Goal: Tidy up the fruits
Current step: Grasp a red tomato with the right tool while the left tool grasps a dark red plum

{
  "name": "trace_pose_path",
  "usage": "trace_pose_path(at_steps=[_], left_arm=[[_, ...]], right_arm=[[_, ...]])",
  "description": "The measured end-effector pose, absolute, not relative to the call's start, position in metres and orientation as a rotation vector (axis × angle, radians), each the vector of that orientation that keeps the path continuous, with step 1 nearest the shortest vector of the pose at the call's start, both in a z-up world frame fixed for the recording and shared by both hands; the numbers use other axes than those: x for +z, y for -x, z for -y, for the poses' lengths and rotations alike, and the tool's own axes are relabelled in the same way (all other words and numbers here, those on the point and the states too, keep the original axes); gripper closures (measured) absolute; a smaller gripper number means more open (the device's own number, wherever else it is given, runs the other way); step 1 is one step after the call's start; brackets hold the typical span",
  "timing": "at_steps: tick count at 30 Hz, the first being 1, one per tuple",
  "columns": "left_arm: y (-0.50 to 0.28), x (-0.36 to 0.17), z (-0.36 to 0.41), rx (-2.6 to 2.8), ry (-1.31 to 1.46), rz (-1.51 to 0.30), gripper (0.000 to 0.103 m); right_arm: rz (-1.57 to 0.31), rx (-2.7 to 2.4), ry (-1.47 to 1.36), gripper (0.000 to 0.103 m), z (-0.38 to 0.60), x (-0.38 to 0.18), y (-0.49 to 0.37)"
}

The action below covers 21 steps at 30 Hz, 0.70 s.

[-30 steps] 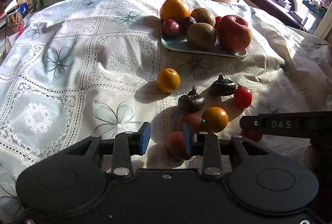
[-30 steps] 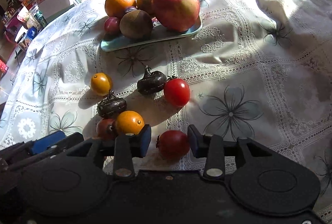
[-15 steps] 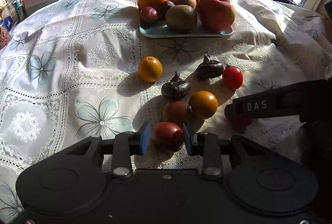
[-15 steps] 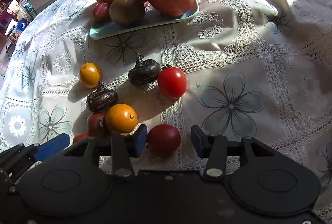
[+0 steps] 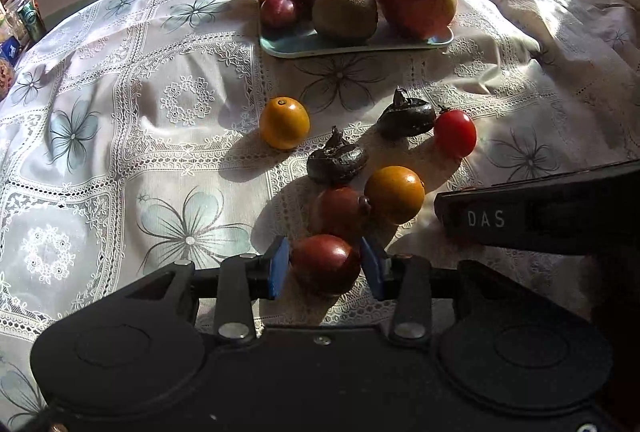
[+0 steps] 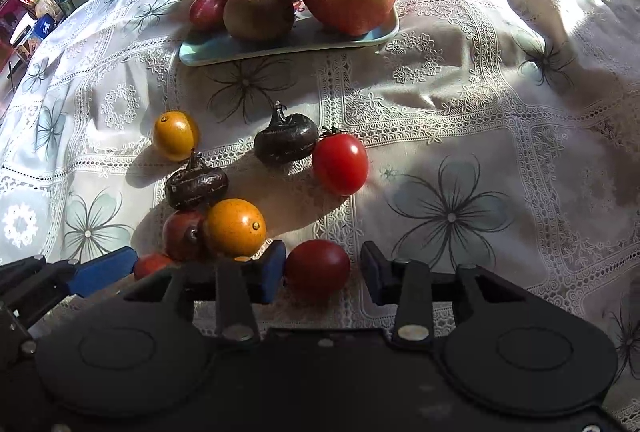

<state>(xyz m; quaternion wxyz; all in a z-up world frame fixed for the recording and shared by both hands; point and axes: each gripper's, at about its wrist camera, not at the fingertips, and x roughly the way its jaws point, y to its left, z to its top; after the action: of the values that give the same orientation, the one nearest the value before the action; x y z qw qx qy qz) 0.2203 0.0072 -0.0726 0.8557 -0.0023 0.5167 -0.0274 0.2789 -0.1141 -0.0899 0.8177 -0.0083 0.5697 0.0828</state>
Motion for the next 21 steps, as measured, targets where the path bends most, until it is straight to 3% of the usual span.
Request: trace_pose_path(at_steps=[10, 21], left_arm=[[-0.228, -0.076, -0.001, -0.056, -0.044, -1.136, 0.053], [-0.225, -0.075, -0.015, -0.040, 0.086, -1.118, 0.055]], right_arm=[[-1.212, 0.194, -0.012, 0.069, 0.119, -0.089, -0.279], [-1.166, 0.179, -0.065, 0.069, 0.128, -0.083, -0.275]])
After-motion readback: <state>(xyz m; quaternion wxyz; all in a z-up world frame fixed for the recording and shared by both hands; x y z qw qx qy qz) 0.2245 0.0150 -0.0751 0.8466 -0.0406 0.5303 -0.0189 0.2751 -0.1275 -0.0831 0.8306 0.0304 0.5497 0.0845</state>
